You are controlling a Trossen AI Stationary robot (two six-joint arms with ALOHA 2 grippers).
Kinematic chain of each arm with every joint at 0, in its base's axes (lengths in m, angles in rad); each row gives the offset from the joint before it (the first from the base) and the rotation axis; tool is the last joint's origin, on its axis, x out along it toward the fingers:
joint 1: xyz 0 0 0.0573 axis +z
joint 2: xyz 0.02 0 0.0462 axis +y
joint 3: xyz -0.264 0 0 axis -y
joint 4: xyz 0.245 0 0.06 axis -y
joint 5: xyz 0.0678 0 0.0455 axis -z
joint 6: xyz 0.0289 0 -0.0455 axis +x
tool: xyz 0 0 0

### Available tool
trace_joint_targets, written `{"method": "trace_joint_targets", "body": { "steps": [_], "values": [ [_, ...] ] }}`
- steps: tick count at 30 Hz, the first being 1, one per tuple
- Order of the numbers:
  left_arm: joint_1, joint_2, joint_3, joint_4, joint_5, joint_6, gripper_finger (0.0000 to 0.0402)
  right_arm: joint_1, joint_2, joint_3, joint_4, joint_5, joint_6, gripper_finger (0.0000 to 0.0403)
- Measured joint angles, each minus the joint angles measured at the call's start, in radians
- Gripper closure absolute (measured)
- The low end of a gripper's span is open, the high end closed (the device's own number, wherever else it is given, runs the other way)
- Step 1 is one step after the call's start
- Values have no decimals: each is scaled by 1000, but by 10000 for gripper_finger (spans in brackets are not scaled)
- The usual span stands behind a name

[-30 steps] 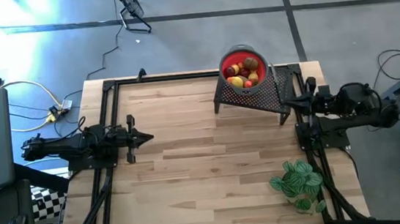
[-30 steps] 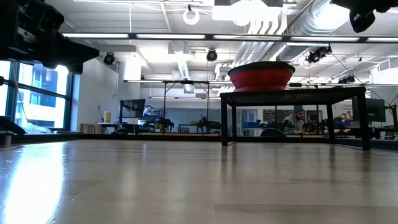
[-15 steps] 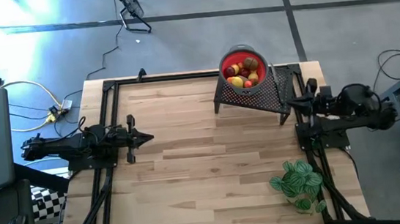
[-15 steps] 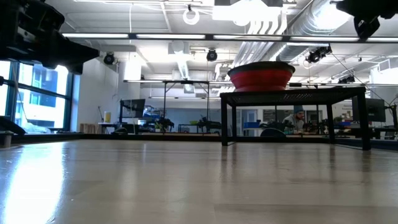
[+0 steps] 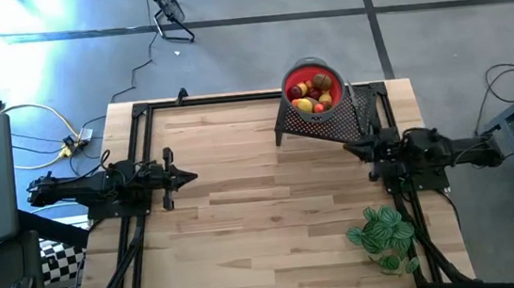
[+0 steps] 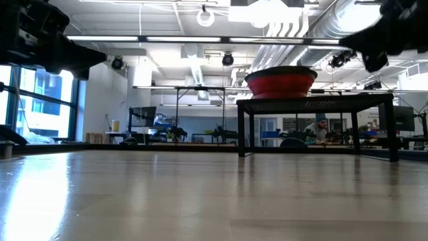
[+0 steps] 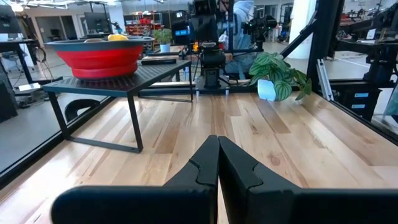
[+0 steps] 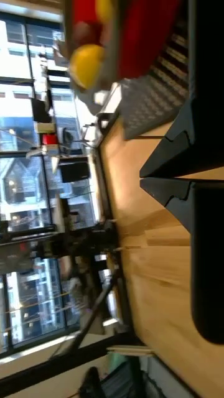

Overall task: Pick & Place Fruit
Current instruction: Return to Home Position

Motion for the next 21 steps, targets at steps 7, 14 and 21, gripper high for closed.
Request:
{"method": "trace_joint_targets", "body": {
  "steps": [7,14,21],
  "values": [
    [0,0,-1,0,0,0,401,0,0,-105,59,-5,-8,400],
    [0,0,-1,0,0,0,402,0,14,-116,-20,20,42,400],
    [0,0,-1,0,0,0,401,0,25,-116,-22,-3,52,400]
  ]
}}
